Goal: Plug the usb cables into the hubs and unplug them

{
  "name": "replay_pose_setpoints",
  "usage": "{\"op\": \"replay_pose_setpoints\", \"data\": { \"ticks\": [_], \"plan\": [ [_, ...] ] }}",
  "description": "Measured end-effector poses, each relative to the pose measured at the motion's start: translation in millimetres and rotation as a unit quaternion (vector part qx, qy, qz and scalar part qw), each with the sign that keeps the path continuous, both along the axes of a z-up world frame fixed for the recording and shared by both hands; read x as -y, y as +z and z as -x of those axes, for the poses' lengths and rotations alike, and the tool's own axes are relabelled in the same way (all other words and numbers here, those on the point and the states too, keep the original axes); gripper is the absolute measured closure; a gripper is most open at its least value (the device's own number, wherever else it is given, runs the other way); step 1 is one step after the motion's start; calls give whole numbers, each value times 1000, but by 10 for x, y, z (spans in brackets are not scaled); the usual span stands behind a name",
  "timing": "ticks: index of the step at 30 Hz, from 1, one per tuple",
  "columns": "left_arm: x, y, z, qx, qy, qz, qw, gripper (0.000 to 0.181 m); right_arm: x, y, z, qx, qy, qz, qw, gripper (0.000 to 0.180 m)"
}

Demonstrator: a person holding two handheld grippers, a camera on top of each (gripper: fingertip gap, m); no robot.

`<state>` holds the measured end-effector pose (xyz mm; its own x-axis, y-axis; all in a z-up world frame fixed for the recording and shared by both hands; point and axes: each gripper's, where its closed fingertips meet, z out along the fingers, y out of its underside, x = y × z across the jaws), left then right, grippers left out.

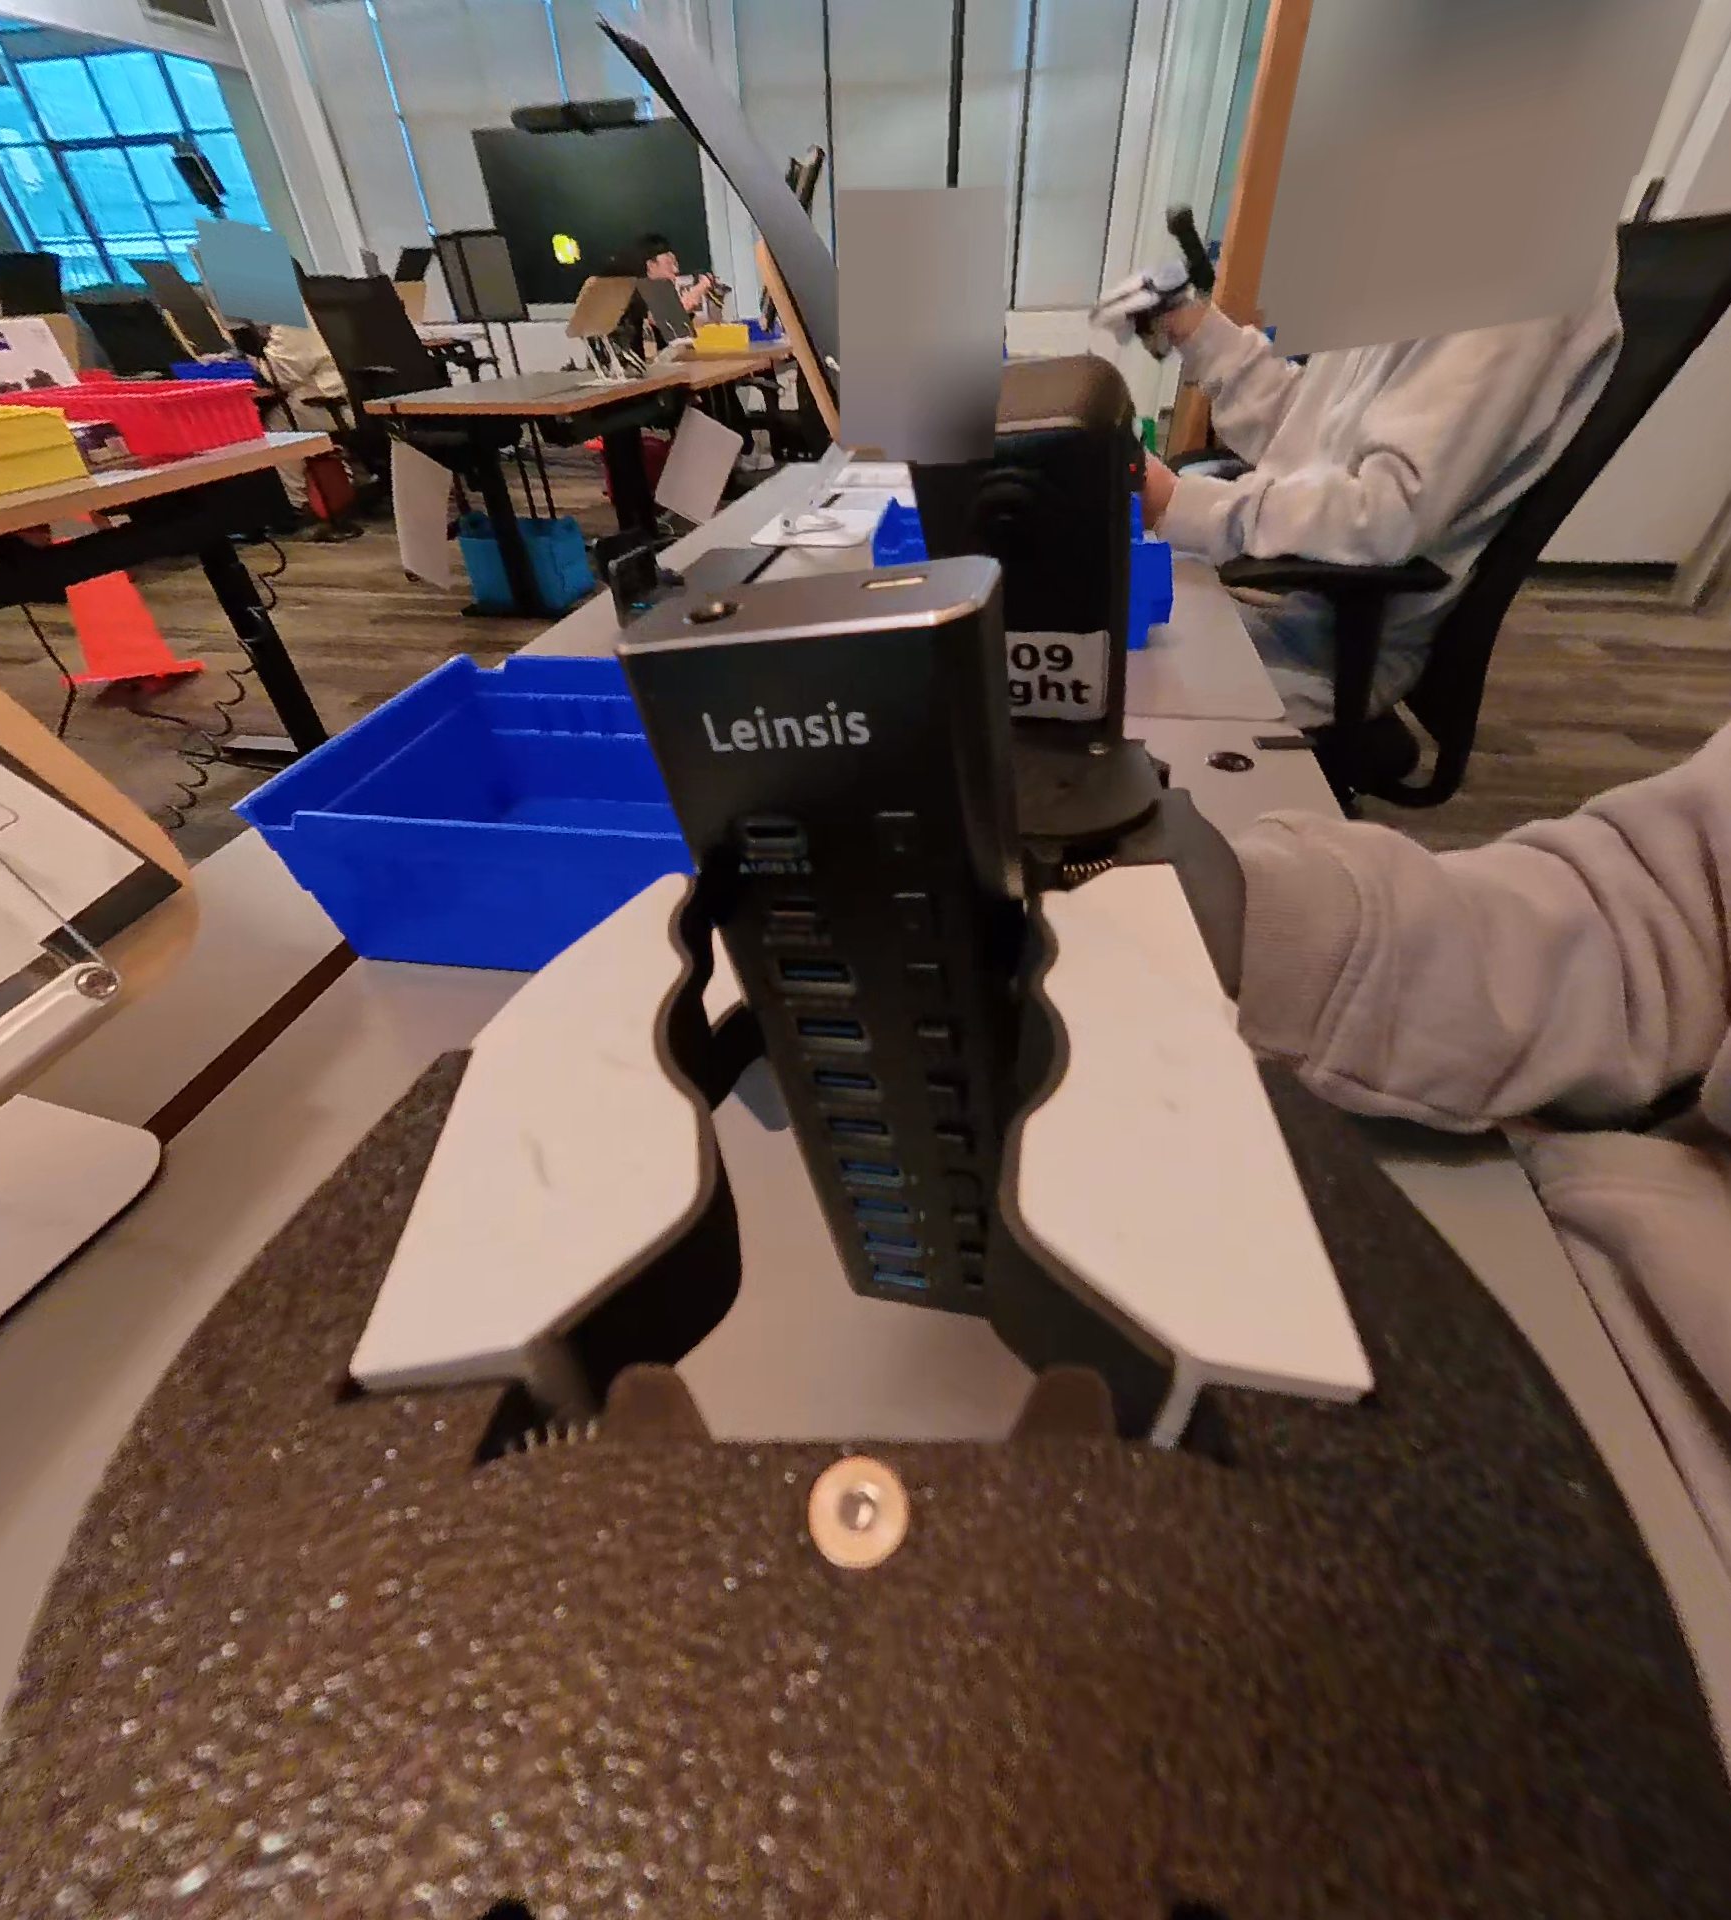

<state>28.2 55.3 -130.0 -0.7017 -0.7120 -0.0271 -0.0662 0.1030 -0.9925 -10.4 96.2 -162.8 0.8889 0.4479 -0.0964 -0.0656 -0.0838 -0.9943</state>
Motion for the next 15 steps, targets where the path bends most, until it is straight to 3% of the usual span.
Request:
{"op": "replay_pose_setpoints", "data": {
  "ticks": [5,15],
  "plan": [
    [59,-72,60,-7,-53,-17,998,123,66,-95,64,-3,45,4,999,110],
    [26,-276,176,-31,-81,-110,990,124,121,-360,32,90,32,49,994,112]
  ]
}}
